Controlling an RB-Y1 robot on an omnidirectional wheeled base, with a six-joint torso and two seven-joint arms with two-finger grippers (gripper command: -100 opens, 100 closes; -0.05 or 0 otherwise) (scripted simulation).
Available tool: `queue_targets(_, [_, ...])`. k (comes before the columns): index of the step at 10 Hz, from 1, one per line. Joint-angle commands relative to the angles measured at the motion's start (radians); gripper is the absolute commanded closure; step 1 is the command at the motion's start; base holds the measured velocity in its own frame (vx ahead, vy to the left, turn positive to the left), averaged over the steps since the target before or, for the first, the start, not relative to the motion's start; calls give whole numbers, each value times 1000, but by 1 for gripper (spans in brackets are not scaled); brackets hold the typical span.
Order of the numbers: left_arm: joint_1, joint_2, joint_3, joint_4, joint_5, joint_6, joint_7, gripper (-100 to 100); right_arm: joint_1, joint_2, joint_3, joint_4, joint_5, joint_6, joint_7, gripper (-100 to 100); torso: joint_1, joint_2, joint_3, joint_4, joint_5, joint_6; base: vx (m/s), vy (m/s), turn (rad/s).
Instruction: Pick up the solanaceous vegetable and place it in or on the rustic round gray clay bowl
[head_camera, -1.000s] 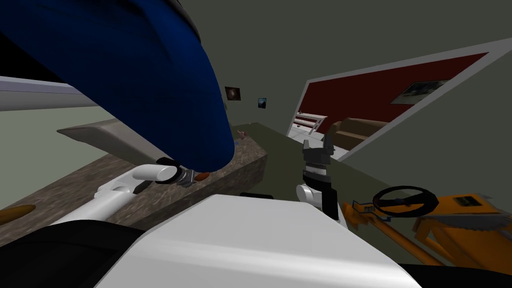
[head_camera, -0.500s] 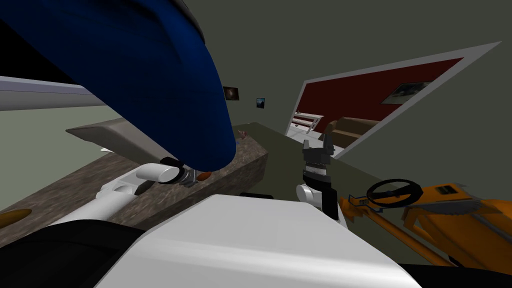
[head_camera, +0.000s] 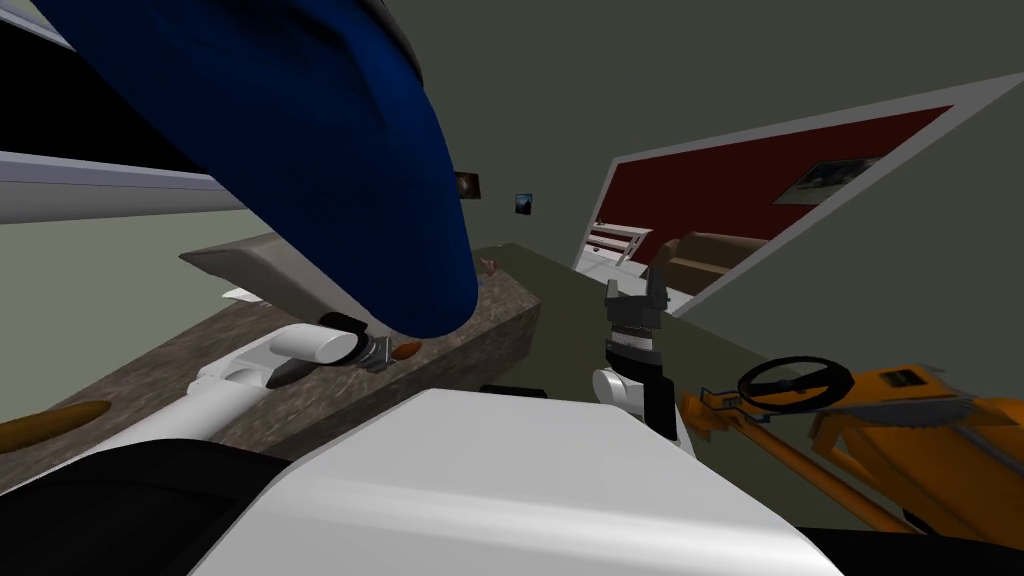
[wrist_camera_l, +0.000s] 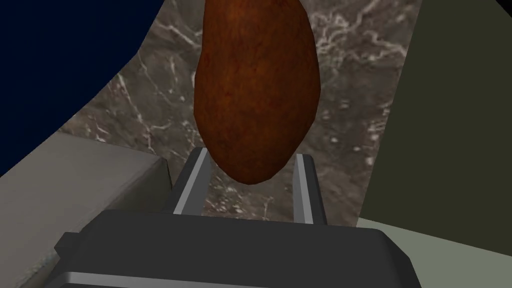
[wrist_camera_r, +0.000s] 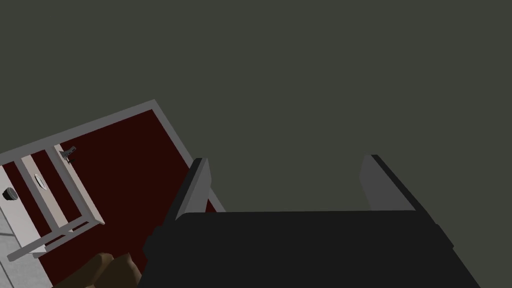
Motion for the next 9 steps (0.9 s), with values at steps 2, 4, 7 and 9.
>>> queue_targets(2, [-6, 22, 18, 5, -24, -3, -12, 100, 0, 0, 0, 0, 0, 0, 0, 0, 2, 2, 1, 1, 0, 0, -131, 145, 93])
queue_targets(4, [-19, 52, 41, 5, -56, -13, -33, 100, 0, 0, 0, 0, 0, 0, 0, 0, 4, 1, 1, 1, 1, 1, -148, 159, 148])
queue_targets(7, [-41, 94, 70, 1, -104, -32, -67, 100, 0, 0, 0, 0, 0, 0, 0, 0, 2, 8, 5, 3, -1, 0, -196, 131, 121])
queue_targets(9, [-61, 134, 94, -4, -147, -52, -101, 100, 0, 0, 0, 0, 0, 0, 0, 0, -2, 9, 6, 4, -1, 0, -205, 109, 154])
